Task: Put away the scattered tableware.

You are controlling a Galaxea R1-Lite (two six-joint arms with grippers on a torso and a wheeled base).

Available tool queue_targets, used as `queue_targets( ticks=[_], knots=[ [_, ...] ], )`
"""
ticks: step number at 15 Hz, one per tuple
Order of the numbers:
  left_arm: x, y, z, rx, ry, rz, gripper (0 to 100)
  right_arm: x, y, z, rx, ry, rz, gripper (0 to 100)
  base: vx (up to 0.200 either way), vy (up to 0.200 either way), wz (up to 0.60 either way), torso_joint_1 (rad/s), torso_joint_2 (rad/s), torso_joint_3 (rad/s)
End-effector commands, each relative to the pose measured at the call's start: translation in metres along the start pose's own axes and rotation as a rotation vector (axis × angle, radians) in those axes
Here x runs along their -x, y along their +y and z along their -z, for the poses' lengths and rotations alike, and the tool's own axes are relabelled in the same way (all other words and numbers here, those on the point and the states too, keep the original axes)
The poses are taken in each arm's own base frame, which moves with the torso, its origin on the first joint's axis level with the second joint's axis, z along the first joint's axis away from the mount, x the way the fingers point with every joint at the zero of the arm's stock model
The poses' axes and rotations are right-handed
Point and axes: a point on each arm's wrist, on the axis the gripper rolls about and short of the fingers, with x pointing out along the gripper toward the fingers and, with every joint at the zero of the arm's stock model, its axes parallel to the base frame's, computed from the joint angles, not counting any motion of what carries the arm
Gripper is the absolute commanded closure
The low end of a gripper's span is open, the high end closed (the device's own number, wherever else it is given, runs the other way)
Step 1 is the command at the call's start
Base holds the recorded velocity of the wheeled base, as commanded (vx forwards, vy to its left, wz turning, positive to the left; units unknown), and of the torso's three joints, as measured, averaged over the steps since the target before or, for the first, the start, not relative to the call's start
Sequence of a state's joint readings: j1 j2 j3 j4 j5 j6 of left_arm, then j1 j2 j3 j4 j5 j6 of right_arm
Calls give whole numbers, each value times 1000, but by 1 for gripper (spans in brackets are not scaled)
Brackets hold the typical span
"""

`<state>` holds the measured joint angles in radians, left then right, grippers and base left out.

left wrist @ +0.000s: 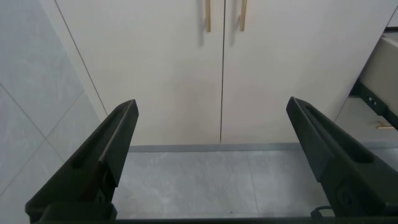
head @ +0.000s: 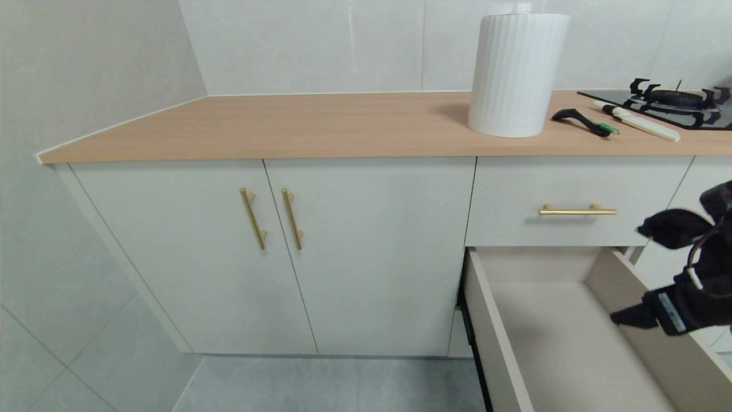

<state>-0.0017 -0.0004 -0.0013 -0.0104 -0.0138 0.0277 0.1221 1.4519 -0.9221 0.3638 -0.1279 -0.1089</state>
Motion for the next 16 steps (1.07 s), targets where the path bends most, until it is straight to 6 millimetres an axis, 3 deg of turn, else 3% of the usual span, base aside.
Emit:
queue_targets(
  ticks=[1, 5, 8, 12, 16],
  knots=[
    [0, 0, 0, 0, 0, 0, 0, 46, -13, -39, -128, -253, -9, 0, 0, 0, 0, 0, 0, 0],
    [0, 0, 0, 0, 1, 0, 0, 69, -31, -107, -168, -463, 36, 0, 0, 0, 0, 0, 0, 0],
    [0, 0, 0, 0, 1, 0, 0, 81, -38, -145, -181, -583, 55, 0, 0, 0, 0, 0, 0, 0],
    [0, 0, 0, 0, 0, 0, 0, 58, -51, -184, -233, -613, 180, 0, 0, 0, 0, 0, 0, 0],
    [0, 0, 0, 0, 1, 0, 0, 32, -63, -190, -279, -578, 204, 0, 0, 0, 0, 0, 0, 0]
  ],
)
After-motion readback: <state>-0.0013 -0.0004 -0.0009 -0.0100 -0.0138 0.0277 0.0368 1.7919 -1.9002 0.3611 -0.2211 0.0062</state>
